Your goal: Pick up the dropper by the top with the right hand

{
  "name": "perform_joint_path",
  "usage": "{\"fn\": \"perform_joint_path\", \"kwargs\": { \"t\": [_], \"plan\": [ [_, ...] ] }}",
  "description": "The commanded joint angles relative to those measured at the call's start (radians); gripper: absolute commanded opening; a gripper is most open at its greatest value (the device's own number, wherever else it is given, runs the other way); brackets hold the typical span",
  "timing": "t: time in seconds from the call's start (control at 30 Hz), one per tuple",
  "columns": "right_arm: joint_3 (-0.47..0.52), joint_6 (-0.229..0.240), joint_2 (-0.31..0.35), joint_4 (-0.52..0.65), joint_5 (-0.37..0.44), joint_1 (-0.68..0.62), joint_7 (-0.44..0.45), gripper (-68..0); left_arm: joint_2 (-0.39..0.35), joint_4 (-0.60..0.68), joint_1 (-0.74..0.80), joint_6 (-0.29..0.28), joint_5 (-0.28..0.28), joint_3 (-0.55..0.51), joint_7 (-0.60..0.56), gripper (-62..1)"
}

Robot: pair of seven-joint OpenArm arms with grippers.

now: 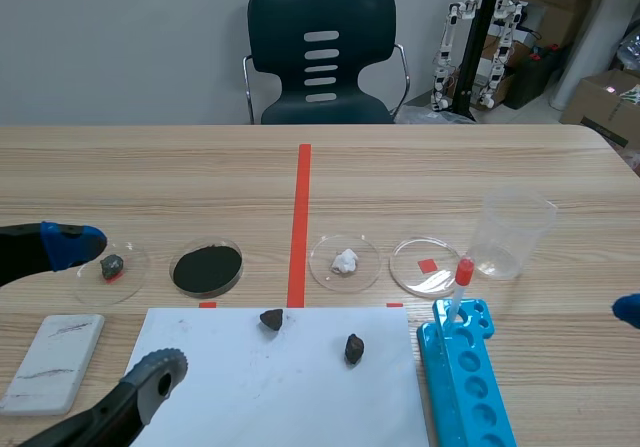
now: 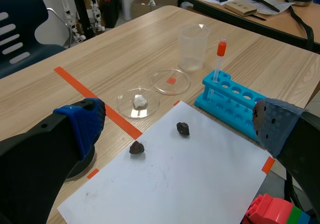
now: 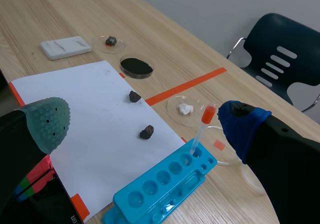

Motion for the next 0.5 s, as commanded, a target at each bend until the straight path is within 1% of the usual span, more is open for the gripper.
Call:
{"fn": "perform_joint_path", "kwargs": {
  "t": [0.0,0.47],
  "plan": [
    [0.005,0.001,0.005,0.012,0.014,0.006,0.012,-5.4,0.005,0.005,0.01,0.0,-0.011,-0.002,-0.013,1.0],
    [0.005,0.0,0.005,0.012,0.019,0.006,0.011,-5.4,0.005,0.005,0.01,0.0,-0.011,-0.002,-0.013,1.1]
  ]
}}
